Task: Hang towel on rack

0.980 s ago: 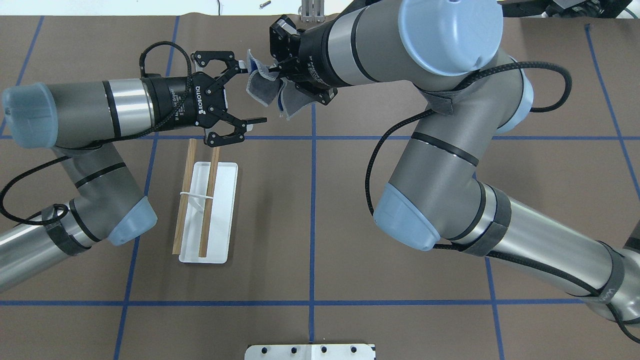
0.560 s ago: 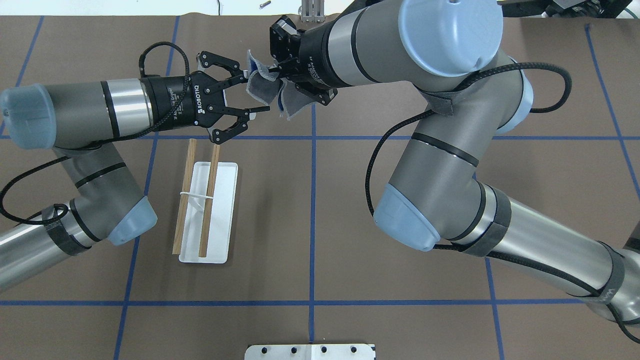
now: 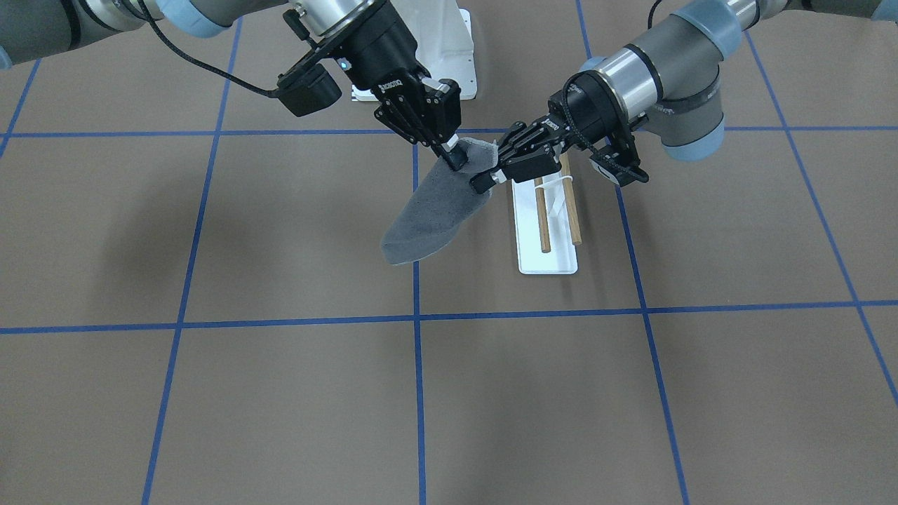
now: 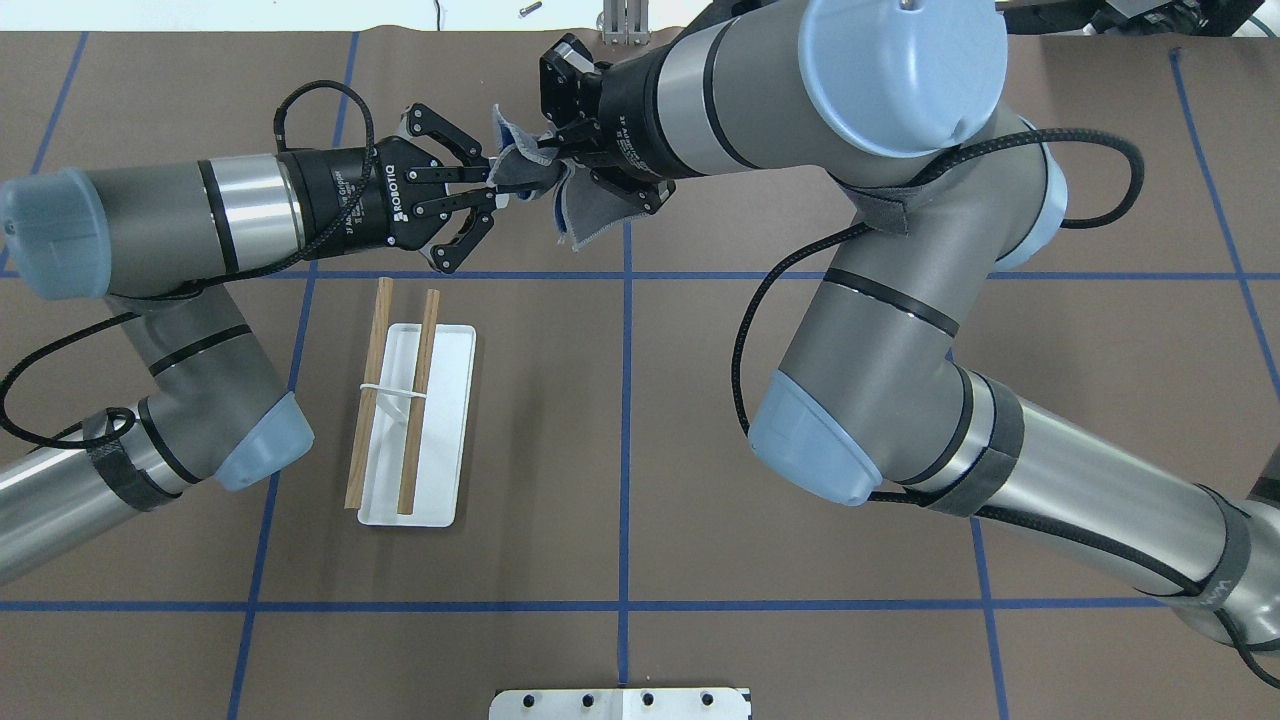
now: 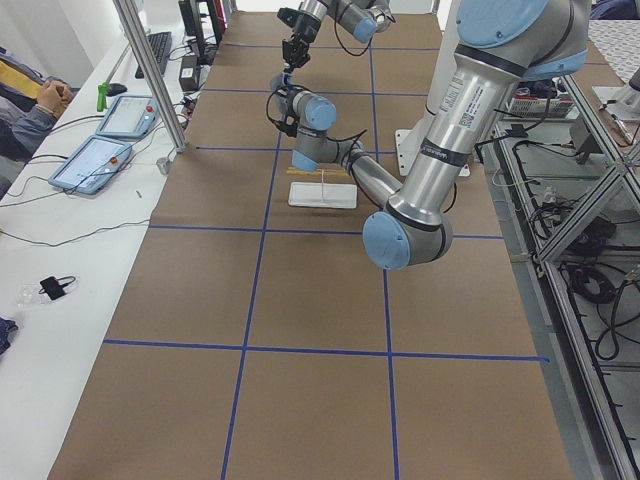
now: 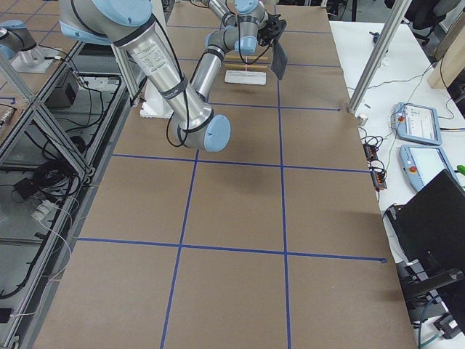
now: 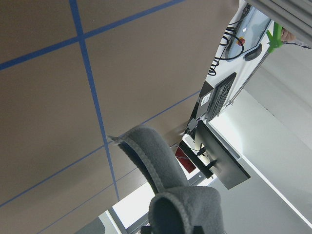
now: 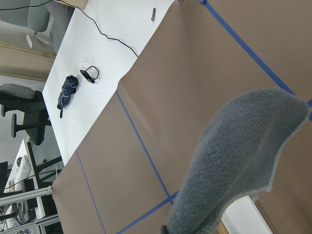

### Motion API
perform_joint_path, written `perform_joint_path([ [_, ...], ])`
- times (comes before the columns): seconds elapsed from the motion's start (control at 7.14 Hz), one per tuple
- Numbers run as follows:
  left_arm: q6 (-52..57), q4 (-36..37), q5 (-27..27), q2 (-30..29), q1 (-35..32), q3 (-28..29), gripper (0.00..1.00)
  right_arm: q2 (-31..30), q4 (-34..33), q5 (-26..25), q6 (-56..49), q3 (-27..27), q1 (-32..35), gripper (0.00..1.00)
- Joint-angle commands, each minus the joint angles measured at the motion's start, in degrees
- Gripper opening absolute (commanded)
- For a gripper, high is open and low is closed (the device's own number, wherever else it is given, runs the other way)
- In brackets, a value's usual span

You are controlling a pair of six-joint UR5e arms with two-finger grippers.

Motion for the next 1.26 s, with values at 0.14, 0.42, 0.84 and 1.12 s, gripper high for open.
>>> perform_joint_path([
  [0.14,0.48,-0.03,0.02,-0.06,-0.04,-0.20,0.00,-0.82,0.02,0.02,-0.29,0.21,-0.03,1.00],
  [0.42,9.54,-0.73,0.02,0.02,-0.04,-0.12,0.00,-6.57,0.11,0.29,-1.78,5.88,0.15,1.00],
  [0.84,35.40,-0.65,-0.60,1.16,0.66,-0.20,0.00,-13.55,0.11,0.46,-6.09,11.11,1.63,1.00],
  [1.12,47.44,-0.91,7.95,7.45,10.01,-3.26,0.00,-18.20,0.02,0.55,-7.41,13.47,3.39,1.00],
])
